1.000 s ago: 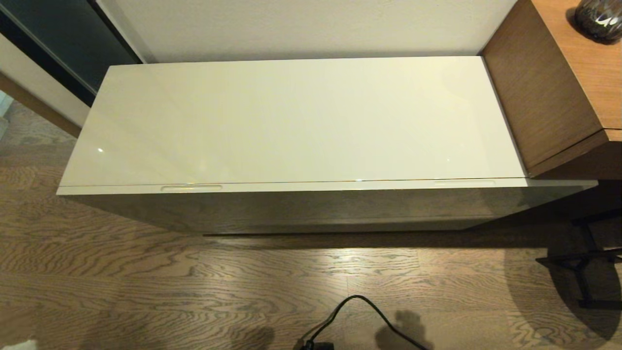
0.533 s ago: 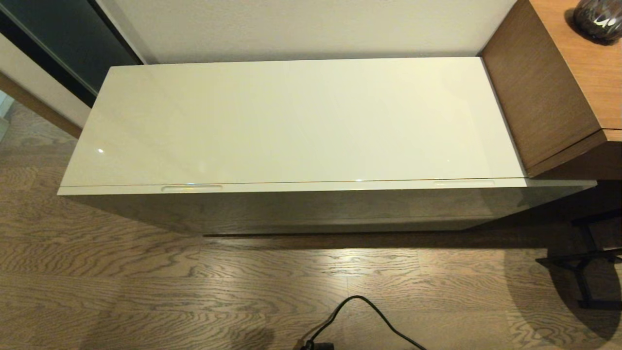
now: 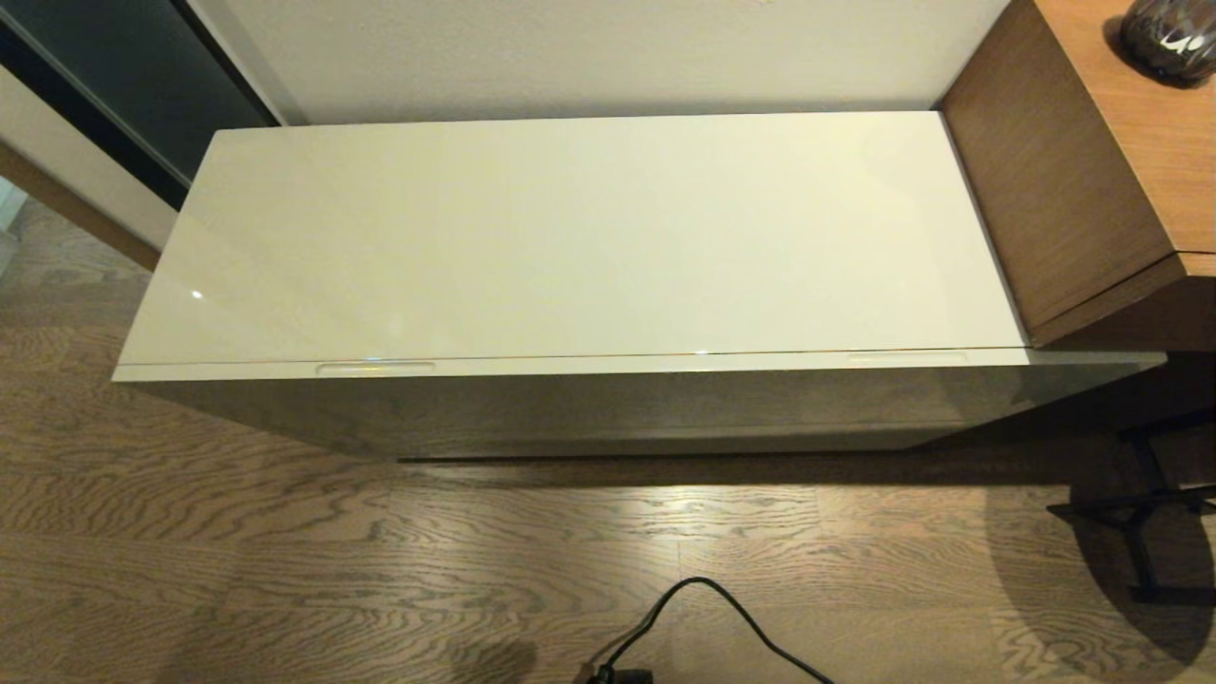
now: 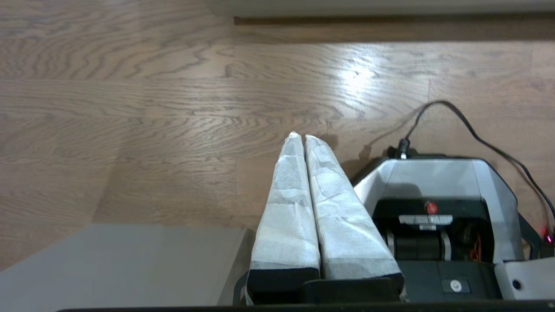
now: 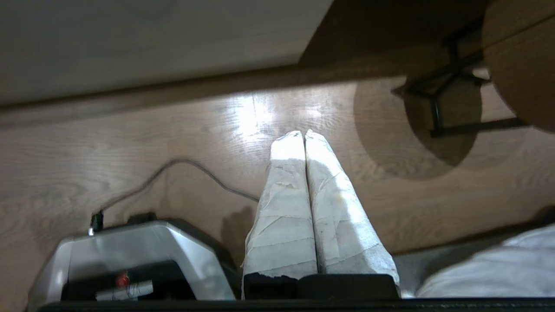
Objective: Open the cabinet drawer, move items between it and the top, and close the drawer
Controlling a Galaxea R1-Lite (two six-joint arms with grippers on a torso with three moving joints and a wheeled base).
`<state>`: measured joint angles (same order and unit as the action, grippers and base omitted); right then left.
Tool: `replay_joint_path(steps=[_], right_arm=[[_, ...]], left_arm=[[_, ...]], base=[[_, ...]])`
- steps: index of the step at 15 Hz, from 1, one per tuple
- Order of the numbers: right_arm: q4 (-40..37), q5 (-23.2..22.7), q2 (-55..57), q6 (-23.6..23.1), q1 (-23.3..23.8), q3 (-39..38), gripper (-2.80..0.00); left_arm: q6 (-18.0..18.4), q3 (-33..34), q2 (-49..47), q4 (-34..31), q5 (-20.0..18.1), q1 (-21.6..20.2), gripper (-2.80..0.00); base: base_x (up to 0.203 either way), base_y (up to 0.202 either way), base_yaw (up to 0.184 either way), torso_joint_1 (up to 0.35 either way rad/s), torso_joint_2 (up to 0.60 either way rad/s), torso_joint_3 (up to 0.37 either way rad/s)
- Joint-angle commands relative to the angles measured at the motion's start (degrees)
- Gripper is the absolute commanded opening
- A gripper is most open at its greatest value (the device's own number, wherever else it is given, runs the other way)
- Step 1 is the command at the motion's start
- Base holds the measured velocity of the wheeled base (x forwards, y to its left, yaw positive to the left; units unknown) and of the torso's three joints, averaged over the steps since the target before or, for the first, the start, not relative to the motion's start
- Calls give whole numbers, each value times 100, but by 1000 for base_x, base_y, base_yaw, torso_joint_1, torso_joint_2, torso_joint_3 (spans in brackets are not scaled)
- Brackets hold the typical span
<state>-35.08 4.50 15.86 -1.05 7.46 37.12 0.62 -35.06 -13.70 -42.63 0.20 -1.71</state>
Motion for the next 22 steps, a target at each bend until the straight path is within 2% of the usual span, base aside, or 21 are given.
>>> replay_joint_path(steps=[1, 3, 4, 5, 7, 8, 9, 11, 12, 14, 15, 17, 19, 21, 22], right_arm=[[-40, 31, -12, 88, -9, -11, -280], [-15, 23, 7, 140, -422, 43, -280], [-23, 53, -98, 207, -657, -104, -280], [29, 55, -324, 209, -702, -449, -280], [285, -10, -999, -124, -737, -1031, -280], [521, -84, -1262, -356, -745, -1360, -280], [1059, -149, -1358, -515, -748, -1709, -280], [2214, -201, -1376, -612, -752, -2401, -280], [2819, -211, -1378, -641, -753, -2766, -280], [4324, -255, -1442, -659, -749, -3650, -280], [4589, -274, -1466, -657, -748, -3782, -280], [3961, -350, -1506, -531, -747, -3735, -280], [3886, -406, -1516, -484, -746, -3730, -280], [3886, -432, -1516, -484, -746, -3721, -280], [3886, -432, -1516, -475, -746, -3730, -280]], left_arm=[[-25, 88, 235, -24, 65, 29, -280], [-31, 227, 252, 30, 82, 39, -280], [-53, 480, 281, 38, 124, 46, -280], [-53, 708, 409, 79, 143, 64, -280], [85, 928, 859, 151, 124, 102, -280], [327, 1119, 1002, 182, 116, 112, -280], [506, 1322, 1086, 259, 128, 116, -280], [588, 1554, 1344, 385, 136, 118, -280], [558, 1644, 1356, 422, 175, 118, -280], [287, 1933, 1360, 671, 524, 118, -280], [192, 2042, 1361, 826, 622, 118, -280], [175, 2265, 1361, 1636, 647, 118, -280], [163, 2724, 1361, 2655, 581, 118, -280], [-102, 2806, 1361, 2832, 560, 118, -280], [-177, 2847, 1361, 2953, 692, 118, -280]], base=[[0, 0, 0, 0, 0, 0], [0, 0, 0, 0, 0, 0], [0, 0, 0, 0, 0, 0], [0, 0, 0, 0, 0, 0], [0, 0, 0, 0, 0, 0], [0, 0, 0, 0, 0, 0], [0, 0, 0, 0, 0, 0], [0, 0, 0, 0, 0, 0], [0, 0, 0, 0, 0, 0], [0, 0, 0, 0, 0, 0], [0, 0, 0, 0, 0, 0], [0, 0, 0, 0, 0, 0], [0, 0, 0, 0, 0, 0], [0, 0, 0, 0, 0, 0], [0, 0, 0, 0, 0, 0]])
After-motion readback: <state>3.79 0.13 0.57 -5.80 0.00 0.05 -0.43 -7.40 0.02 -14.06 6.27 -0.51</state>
